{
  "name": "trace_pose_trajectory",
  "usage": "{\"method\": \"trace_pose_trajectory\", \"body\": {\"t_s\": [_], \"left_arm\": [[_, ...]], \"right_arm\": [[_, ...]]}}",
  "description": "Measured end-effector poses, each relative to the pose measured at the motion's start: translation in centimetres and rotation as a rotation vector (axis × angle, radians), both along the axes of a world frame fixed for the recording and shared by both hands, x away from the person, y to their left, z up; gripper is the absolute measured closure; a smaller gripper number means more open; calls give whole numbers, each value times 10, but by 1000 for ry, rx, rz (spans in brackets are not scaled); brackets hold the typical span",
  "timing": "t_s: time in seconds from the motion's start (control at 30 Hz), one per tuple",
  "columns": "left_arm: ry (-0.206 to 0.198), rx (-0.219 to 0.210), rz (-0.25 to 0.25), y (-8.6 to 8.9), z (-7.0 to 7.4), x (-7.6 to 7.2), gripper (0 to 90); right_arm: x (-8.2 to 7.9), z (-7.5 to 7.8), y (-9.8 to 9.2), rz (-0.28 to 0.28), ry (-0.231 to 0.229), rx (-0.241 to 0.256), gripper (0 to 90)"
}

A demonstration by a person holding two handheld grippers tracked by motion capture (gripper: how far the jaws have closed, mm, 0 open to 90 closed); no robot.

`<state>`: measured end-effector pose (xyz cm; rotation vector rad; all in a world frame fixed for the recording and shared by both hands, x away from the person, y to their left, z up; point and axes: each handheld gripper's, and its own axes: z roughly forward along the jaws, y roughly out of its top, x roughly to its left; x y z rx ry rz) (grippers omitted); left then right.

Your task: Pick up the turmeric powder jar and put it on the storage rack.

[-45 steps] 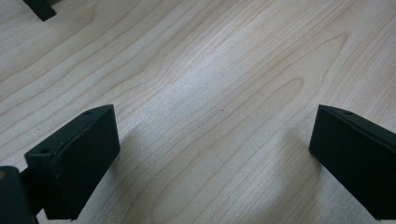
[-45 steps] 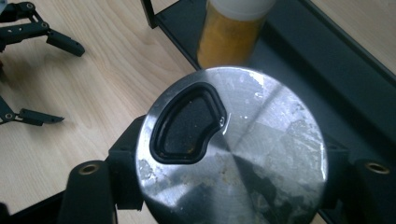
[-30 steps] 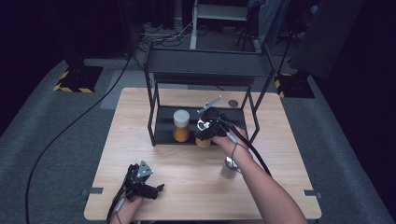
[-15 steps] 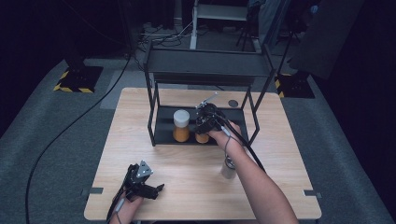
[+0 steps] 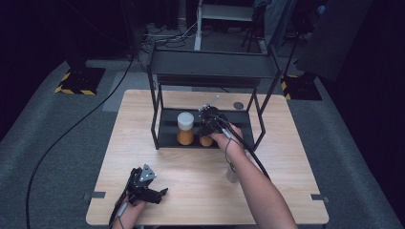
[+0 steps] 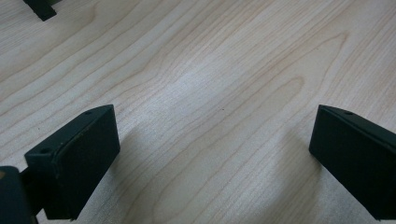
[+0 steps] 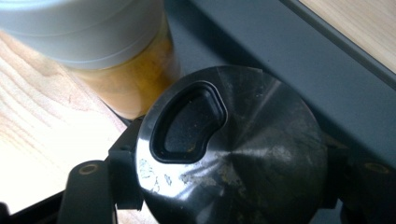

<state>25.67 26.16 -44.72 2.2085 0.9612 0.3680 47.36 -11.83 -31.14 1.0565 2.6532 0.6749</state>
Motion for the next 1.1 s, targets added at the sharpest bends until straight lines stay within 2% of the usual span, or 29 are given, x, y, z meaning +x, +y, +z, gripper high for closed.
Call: {"method": "trace_pose_trajectory", "body": {"t_s": [0.47, 0.53, 0.7, 0.8, 0.93, 1.1], "left_arm": [[0, 0, -1, 0, 0, 0, 19], [0, 0, 0, 0, 0, 0, 19], [0, -1, 1, 0, 0, 0, 19], [0, 0, 2, 0, 0, 0, 19], [0, -1, 3, 0, 0, 0, 19], [1, -1, 5, 0, 0, 0, 19]], "right_arm": [[9, -9, -3, -40, 24, 7, 316], [10, -11, -7, -50, 31, 21, 315], [9, -12, -8, -42, 27, 22, 307], [10, -12, -10, -48, 33, 27, 199], [4, -8, -16, -50, 9, 31, 119], [-9, 2, -30, -49, -12, 59, 91]]}}
